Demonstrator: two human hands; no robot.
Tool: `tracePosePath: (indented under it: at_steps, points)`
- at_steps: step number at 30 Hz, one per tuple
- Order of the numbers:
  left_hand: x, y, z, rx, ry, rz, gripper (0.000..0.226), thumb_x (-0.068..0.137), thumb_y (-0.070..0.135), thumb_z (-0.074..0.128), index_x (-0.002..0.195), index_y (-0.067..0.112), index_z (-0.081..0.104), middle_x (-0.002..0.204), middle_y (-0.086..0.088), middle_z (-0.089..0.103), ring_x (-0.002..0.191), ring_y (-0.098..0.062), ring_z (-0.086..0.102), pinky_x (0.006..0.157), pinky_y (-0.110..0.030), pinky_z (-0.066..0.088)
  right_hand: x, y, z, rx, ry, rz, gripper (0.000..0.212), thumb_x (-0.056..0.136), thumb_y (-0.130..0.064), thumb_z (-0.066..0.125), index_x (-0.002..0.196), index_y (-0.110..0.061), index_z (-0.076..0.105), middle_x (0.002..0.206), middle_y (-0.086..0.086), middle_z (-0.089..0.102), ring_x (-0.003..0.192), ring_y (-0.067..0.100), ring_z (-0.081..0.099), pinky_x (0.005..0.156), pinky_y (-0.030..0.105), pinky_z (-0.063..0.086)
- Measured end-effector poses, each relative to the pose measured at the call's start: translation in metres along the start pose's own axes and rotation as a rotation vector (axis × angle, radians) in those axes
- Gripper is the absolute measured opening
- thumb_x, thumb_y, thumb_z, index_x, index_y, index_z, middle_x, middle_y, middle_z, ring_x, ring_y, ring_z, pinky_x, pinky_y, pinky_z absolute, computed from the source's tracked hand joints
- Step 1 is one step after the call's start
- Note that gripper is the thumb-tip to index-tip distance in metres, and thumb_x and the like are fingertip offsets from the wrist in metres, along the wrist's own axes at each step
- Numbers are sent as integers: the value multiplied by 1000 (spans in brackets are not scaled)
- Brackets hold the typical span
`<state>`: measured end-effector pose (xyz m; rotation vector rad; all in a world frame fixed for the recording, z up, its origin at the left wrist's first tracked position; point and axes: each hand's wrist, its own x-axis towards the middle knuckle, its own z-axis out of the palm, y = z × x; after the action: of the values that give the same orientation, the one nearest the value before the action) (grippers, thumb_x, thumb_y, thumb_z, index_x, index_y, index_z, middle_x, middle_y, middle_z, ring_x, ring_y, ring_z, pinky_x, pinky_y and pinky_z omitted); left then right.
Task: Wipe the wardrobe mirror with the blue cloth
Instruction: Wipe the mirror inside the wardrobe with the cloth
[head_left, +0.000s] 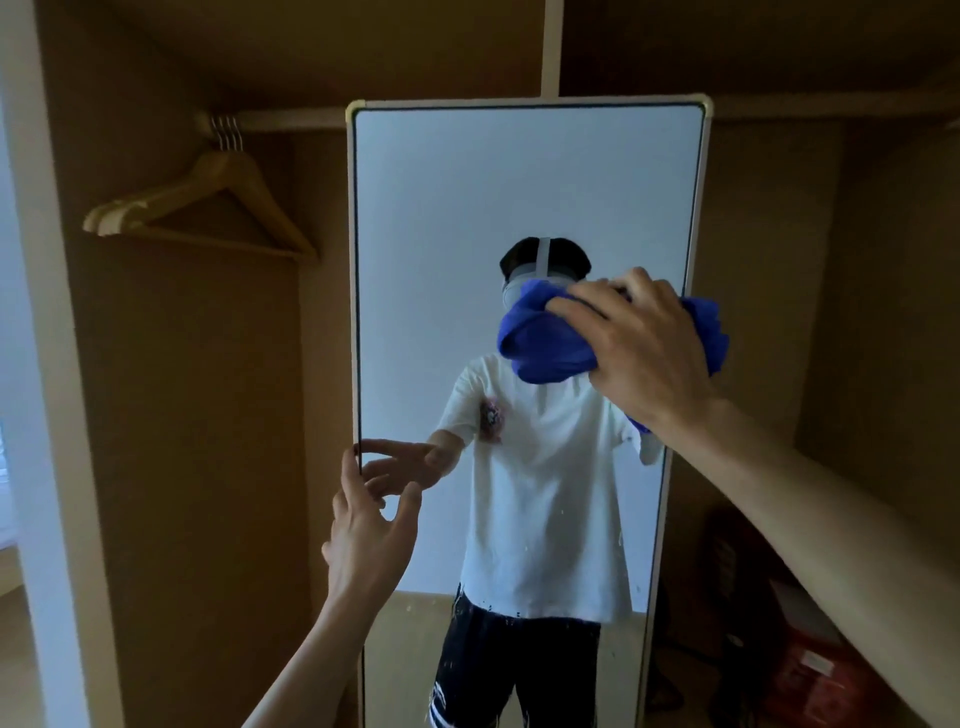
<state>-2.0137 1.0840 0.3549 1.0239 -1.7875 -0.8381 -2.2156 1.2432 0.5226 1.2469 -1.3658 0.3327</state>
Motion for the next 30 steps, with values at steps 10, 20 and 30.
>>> tracePosePath:
  at_steps: [10,20,30]
  points:
    - [-6,44,12,63,216,304,68,95,32,64,155,25,31,160,-9,21,147,-28,17,115,-50,25,-66,-35,21,52,-29,-47,49,76,-2,68,123,-16,65,120,4,67,98,34,58,79,45,48]
    - [-16,81,32,157,21,648,49,95,28,64,142,32,51,158,13,32,145,-14,26,99,-29,26,-18,3,1,-23,3,22,49,78,-8,61,126,-19,62,123,1,64,99,32,51,81,47,45]
    - [-15,83,49,223,-22,682,60,96,32,57,153,33,38,166,14,17,152,-10,17,112,-36,29,-25,-2,-4,16,-46,63,54,73,-7,66,126,-17,63,120,2,65,100,33,53,82,48,47]
